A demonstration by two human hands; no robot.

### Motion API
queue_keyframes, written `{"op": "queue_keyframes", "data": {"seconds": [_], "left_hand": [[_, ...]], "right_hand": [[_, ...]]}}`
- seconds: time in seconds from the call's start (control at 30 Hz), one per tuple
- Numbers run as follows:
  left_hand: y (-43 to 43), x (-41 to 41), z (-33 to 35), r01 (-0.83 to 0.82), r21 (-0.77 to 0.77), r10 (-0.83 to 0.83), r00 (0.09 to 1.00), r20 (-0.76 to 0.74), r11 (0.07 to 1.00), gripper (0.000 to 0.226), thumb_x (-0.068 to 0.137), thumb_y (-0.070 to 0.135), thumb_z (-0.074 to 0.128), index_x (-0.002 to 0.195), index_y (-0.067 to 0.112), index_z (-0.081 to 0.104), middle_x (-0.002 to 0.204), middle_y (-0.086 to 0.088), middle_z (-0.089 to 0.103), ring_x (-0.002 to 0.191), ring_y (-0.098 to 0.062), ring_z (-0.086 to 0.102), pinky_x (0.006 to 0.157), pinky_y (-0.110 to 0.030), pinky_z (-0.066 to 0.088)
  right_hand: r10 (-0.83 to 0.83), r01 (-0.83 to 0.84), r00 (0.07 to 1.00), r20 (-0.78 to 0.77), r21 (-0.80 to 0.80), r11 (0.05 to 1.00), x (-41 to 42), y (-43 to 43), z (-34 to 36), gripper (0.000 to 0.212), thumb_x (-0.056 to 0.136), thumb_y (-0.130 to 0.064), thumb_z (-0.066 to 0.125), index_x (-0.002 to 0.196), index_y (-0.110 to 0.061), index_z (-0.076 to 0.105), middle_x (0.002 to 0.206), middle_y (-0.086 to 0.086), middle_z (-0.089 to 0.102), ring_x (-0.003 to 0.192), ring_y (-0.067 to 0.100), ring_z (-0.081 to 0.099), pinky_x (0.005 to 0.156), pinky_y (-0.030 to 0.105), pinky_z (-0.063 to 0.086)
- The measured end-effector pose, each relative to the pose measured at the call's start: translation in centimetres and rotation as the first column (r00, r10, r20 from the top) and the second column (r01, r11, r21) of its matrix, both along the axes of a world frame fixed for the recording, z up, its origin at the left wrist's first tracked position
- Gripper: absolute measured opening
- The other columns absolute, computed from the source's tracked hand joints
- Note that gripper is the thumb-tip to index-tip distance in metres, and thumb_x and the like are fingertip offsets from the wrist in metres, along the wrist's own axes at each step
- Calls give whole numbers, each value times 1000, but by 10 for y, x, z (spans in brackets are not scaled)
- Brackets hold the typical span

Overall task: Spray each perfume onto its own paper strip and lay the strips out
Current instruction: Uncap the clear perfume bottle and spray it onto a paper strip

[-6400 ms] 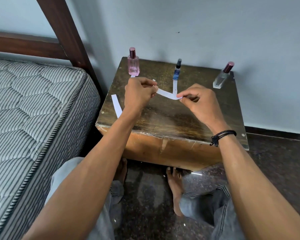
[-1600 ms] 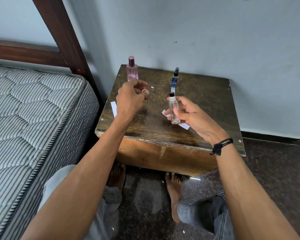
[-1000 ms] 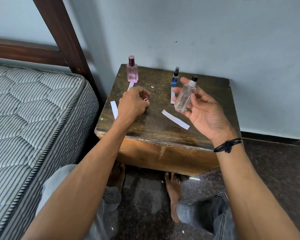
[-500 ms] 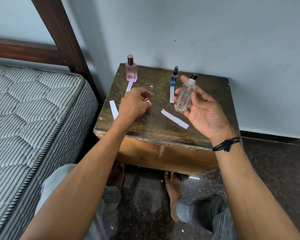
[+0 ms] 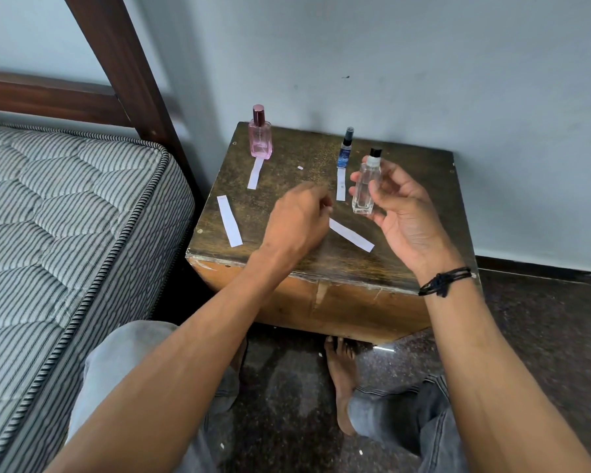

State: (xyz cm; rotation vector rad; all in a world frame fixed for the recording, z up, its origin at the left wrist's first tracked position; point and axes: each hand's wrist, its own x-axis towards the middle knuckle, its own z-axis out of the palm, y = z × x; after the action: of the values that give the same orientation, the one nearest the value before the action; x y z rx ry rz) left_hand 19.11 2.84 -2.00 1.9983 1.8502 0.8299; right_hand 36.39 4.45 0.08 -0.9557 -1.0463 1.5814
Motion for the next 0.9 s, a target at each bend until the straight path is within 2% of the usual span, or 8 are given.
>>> {"op": "queue_keyframes", "data": {"seconds": [0.13,0.3,0.4,0.57,0.77,0.9], "left_hand": [[-1,4,-9,-10,-131,-1,996,-89,991,24,93,27,67,107,8,71,110,-7,64,102,-31,62,86,-41,48],[-1,5,-14,-15,-140,-6,989,-145,990,40,90,34,71,116,3,68,117,-12,59,109,-35,57,92,-41,45],[-1,7,-17,-18,-147,-7,986,-169,989,45,90,36,72,120,2,66,122,-13,56,113,-36,54,97,-42,43],[2,5,-19,-13,-173,-5,995,-102,985,45,88,35,73,124,7,67,124,-11,56,116,-33,53,99,-40,42],[1,6,-19,1,-147,-5,1000,-25,989,32,83,27,78,110,13,69,114,-7,59,108,-29,56,91,-36,44],[0,8,-19,6,-138,-7,1000,-11,990,29,82,24,78,108,17,67,109,-3,60,106,-26,57,85,-36,45]], "right_hand": [[5,-6,1000,29,5,1000,0,-1,1,39,98,2,57,136,-7,57,125,15,65,113,26,63,91,36,55],[17,-18,998,63,15,1000,0,-1,1,34,98,2,57,130,-11,60,118,9,68,108,23,66,93,36,54],[10,-12,998,68,16,1000,0,-1,1,36,98,3,57,131,-10,60,121,11,67,109,24,65,92,36,55],[9,-9,998,68,6,1000,1,0,0,31,97,1,59,124,-16,63,122,13,66,113,27,64,94,39,55],[11,-11,995,99,7,1000,1,-1,0,31,97,0,60,121,-19,66,117,9,71,114,27,64,100,44,52],[3,-4,994,105,11,1000,1,-1,0,30,97,-2,61,121,-20,67,116,8,71,113,27,64,100,45,52]]}}
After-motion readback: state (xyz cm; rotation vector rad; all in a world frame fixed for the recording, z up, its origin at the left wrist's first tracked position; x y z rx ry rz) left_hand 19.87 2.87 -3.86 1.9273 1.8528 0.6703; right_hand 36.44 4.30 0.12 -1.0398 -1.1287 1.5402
